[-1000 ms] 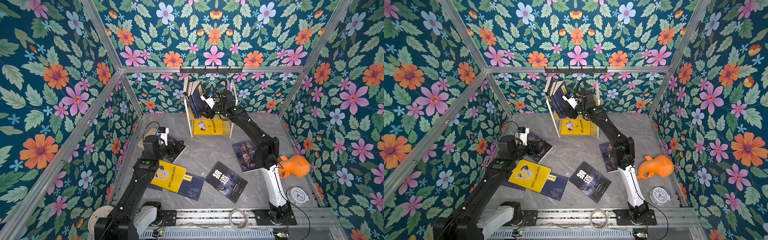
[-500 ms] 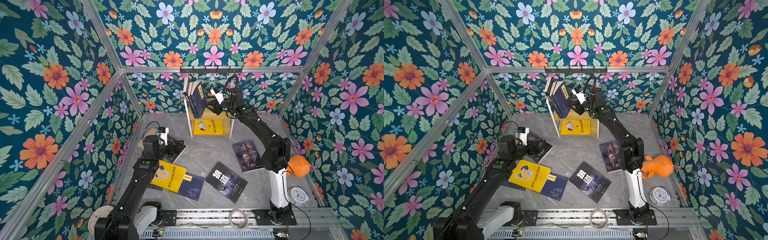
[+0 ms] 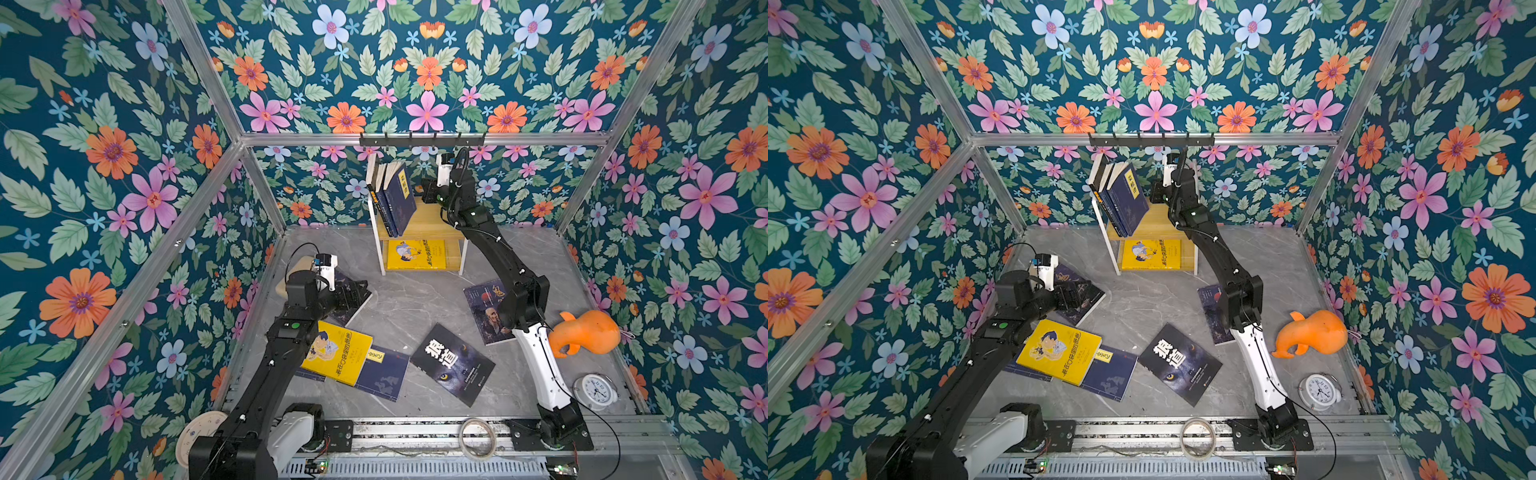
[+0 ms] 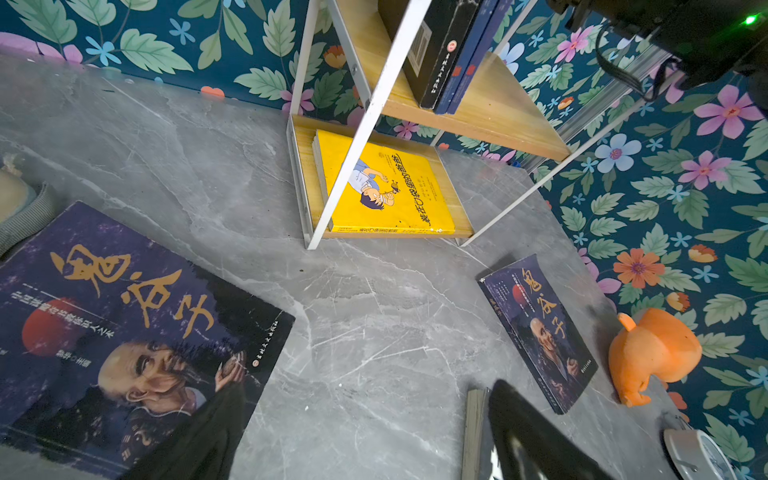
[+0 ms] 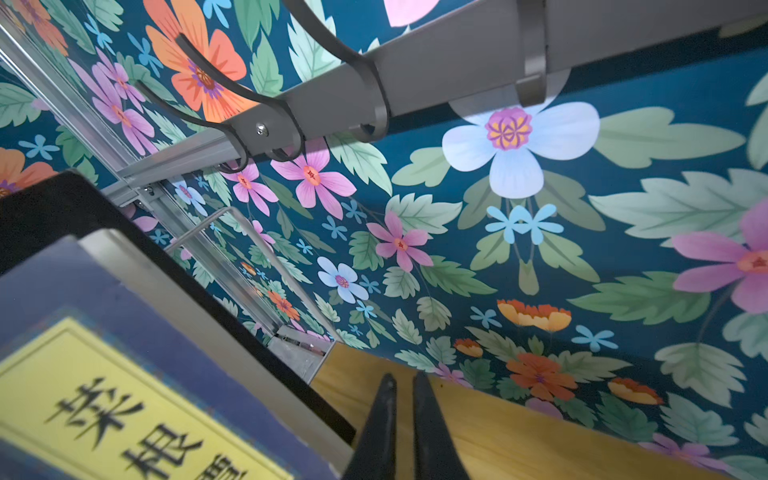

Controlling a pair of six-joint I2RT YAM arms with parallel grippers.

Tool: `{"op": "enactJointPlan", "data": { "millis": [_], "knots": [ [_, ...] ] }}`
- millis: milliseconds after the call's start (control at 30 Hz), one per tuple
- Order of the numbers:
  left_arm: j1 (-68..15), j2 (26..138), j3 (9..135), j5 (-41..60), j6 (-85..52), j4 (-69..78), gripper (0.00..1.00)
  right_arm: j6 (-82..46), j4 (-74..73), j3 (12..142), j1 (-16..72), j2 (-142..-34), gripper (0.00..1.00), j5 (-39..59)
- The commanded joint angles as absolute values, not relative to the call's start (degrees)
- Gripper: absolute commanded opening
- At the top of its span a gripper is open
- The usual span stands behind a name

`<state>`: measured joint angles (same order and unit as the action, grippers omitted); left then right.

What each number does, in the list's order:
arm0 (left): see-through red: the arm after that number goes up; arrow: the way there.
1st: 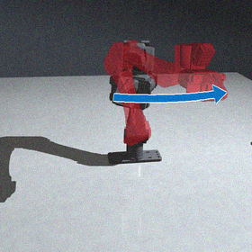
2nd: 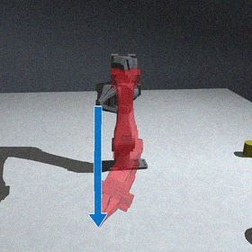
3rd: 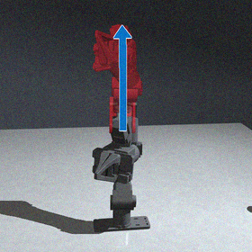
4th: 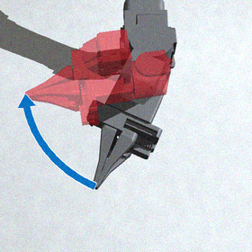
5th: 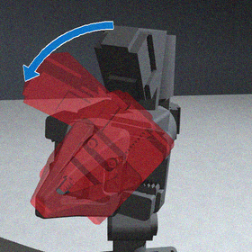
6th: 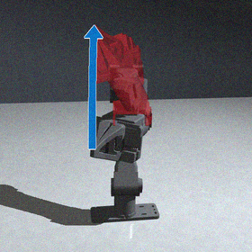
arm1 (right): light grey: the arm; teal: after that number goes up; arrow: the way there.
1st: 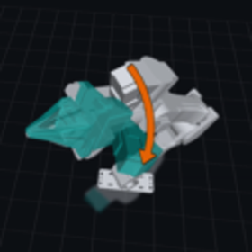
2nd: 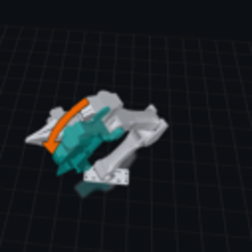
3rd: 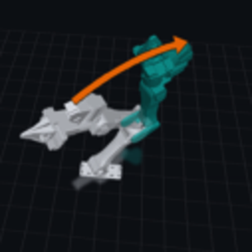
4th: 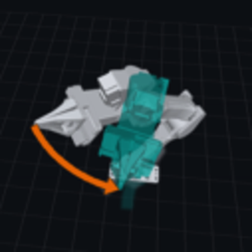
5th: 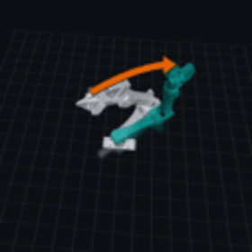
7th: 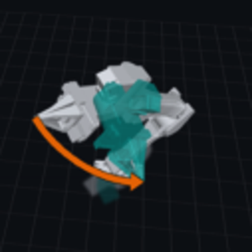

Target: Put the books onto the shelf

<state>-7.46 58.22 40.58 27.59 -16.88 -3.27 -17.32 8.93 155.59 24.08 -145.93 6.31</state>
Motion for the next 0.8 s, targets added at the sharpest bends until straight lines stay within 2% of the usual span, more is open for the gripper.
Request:
{"op": "enactJointPlan", "data": {
  "millis": [0,367,767],
  "knots": [
    [-7.56,58.26,41.06,28.24,-17.36,-2.28,0.93,-20.57,6.71,157.75,24.23,-148.18,0.04,5.66],
    [-7.56,58.00,40.47,28.23,-17.29,-1.62,0.93,-17.63,1.46,156.84,25.68,-148.47,0.03,16.41],
    [-7.45,57.38,40.21,28.39,-17.13,-1.63,0.94,-13.14,3.53,155.89,26.71,-146.70,0.00,19.50]
  ]
}}
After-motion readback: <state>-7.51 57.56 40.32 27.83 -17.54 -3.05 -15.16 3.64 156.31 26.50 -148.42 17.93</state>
